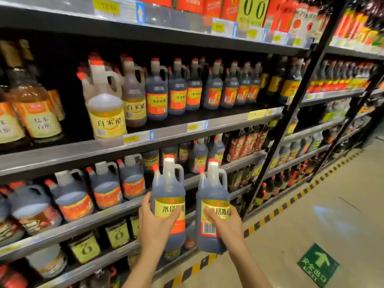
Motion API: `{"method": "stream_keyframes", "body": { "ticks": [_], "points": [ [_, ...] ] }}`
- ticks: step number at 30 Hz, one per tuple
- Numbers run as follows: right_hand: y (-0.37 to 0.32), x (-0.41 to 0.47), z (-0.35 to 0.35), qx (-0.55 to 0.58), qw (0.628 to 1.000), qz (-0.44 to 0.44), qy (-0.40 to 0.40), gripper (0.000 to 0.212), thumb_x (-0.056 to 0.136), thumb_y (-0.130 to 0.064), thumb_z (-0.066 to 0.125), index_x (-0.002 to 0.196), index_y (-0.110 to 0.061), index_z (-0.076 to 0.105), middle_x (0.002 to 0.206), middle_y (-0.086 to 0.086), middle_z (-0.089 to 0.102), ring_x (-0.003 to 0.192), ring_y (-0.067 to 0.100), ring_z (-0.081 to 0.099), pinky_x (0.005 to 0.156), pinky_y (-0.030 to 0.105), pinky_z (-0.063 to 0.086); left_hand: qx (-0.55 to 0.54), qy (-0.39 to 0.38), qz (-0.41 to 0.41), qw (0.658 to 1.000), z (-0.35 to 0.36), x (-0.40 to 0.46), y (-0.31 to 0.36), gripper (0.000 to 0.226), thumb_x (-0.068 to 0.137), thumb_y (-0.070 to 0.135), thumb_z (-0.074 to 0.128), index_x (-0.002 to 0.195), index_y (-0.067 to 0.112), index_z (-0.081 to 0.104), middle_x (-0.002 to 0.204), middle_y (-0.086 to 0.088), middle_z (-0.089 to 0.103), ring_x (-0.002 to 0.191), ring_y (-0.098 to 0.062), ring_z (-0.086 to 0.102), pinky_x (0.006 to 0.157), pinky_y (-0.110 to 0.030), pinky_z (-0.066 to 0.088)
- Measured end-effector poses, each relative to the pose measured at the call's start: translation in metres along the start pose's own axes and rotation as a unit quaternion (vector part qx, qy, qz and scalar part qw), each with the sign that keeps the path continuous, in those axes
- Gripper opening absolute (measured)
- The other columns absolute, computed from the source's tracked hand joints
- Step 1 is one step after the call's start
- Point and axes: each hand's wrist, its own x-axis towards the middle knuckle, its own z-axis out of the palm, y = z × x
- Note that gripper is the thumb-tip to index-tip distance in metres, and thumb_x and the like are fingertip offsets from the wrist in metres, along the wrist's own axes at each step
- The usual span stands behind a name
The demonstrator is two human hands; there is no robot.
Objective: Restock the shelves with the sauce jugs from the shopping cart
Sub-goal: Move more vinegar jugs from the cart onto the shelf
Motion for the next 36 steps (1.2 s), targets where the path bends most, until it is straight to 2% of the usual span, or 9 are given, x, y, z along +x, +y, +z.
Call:
{"method": "stream_keyframes", "body": {
  "ticks": [5, 9, 12, 15, 18, 22, 29, 33, 36],
  "points": [
    [-0.004, 0.068, -0.012, -0.05, 0.997, -0.006, -0.056, 0.045, 0.067, -0.044, 0.078, 0.102, -0.026, 0.057, 0.096, -0.002, 0.068, 0.088, 0.018, 0.066, 0.083, 0.04, 0.054, 0.016, 0.062, -0.039, 0.997, 0.049, 0.02, -0.002, 0.093, 0.06, 0.048, 0.082, 0.137, 0.03, 0.032, 0.133, -0.003, 0.05, 0.118, -0.028, 0.05, 0.094, -0.051, 0.044],
    [-0.01, 0.113, -0.015, -0.085, 0.991, -0.011, -0.099, 0.045, 0.065, -0.049, 0.078, 0.098, -0.028, 0.056, 0.096, -0.004, 0.067, 0.088, 0.017, 0.066, 0.084, 0.04, 0.054, 0.013, 0.114, -0.067, 0.991, 0.078, 0.035, -0.003, 0.093, 0.062, 0.043, 0.082, 0.139, 0.027, 0.032, 0.137, -0.004, 0.047, 0.121, -0.028, 0.048, 0.094, -0.049, 0.044],
    [-0.013, 0.141, -0.008, -0.105, 0.988, -0.012, -0.117, 0.057, 0.051, -0.061, 0.075, 0.095, -0.031, 0.055, 0.097, -0.003, 0.067, 0.088, 0.017, 0.066, 0.084, 0.042, 0.053, 0.032, 0.14, -0.079, 0.987, 0.09, 0.05, -0.002, 0.091, 0.064, 0.04, 0.082, 0.14, 0.025, 0.032, 0.141, -0.004, 0.043, 0.125, -0.028, 0.045, 0.095, -0.047, 0.041],
    [-0.015, 0.168, 0.006, -0.121, 0.984, -0.023, -0.126, 0.055, 0.052, -0.059, 0.077, 0.092, -0.031, 0.054, 0.099, 0.0, 0.067, 0.089, 0.018, 0.065, 0.084, 0.043, 0.053, 0.034, 0.157, -0.077, 0.984, 0.099, 0.071, -0.005, 0.09, 0.063, 0.042, 0.082, 0.138, 0.026, 0.034, 0.139, -0.003, 0.046, 0.123, -0.027, 0.046, 0.095, -0.046, 0.042],
    [-0.02, 0.194, 0.024, -0.133, 0.983, -0.024, -0.127, 0.071, 0.044, -0.068, 0.072, 0.1, -0.026, 0.057, 0.098, 0.0, 0.067, 0.091, 0.02, 0.065, 0.084, 0.044, 0.053, 0.045, 0.164, -0.084, 0.982, 0.106, 0.094, -0.009, 0.092, 0.062, 0.046, 0.081, 0.138, 0.027, 0.032, 0.137, -0.002, 0.046, 0.122, -0.027, 0.047, 0.094, -0.048, 0.043],
    [-0.023, 0.224, 0.051, -0.128, 0.982, -0.045, -0.134, 0.057, 0.052, -0.06, 0.076, 0.096, -0.028, 0.059, 0.098, -0.001, 0.069, 0.092, 0.021, 0.065, 0.086, 0.044, 0.052, 0.044, 0.167, -0.078, 0.982, 0.114, 0.127, -0.017, 0.092, 0.064, 0.047, 0.08, 0.139, 0.027, 0.031, 0.138, -0.002, 0.045, 0.121, -0.026, 0.047, 0.093, -0.047, 0.044],
    [-0.018, 0.26, 0.094, -0.097, 0.979, -0.12, -0.137, 0.051, 0.062, -0.039, 0.083, 0.101, -0.034, 0.051, 0.106, -0.002, 0.065, 0.099, 0.019, 0.062, 0.088, 0.04, 0.05, 0.044, 0.18, -0.064, 0.981, 0.123, 0.171, -0.031, 0.098, 0.064, 0.046, 0.08, 0.142, 0.02, 0.027, 0.142, -0.002, 0.04, 0.129, -0.025, 0.04, 0.1, -0.05, 0.039],
    [-0.018, 0.273, 0.113, -0.063, 0.978, -0.147, -0.131, 0.049, 0.064, -0.032, 0.083, 0.1, -0.029, 0.05, 0.106, 0.001, 0.062, 0.1, 0.021, 0.061, 0.086, 0.039, 0.051, 0.029, 0.197, -0.045, 0.979, 0.123, 0.186, -0.042, 0.089, 0.061, 0.046, 0.081, 0.134, 0.025, 0.034, 0.125, 0.0, 0.05, 0.118, -0.024, 0.05, 0.092, -0.051, 0.045],
    [-0.016, 0.283, 0.125, -0.042, 0.975, -0.176, -0.126, 0.054, 0.063, -0.03, 0.083, 0.105, -0.028, 0.049, 0.107, 0.003, 0.062, 0.1, 0.021, 0.061, 0.086, 0.041, 0.052, 0.02, 0.219, -0.028, 0.975, 0.124, 0.196, -0.05, 0.089, 0.063, 0.042, 0.082, 0.135, 0.023, 0.034, 0.122, 0.0, 0.05, 0.116, -0.024, 0.05, 0.092, -0.051, 0.045]
  ]
}}
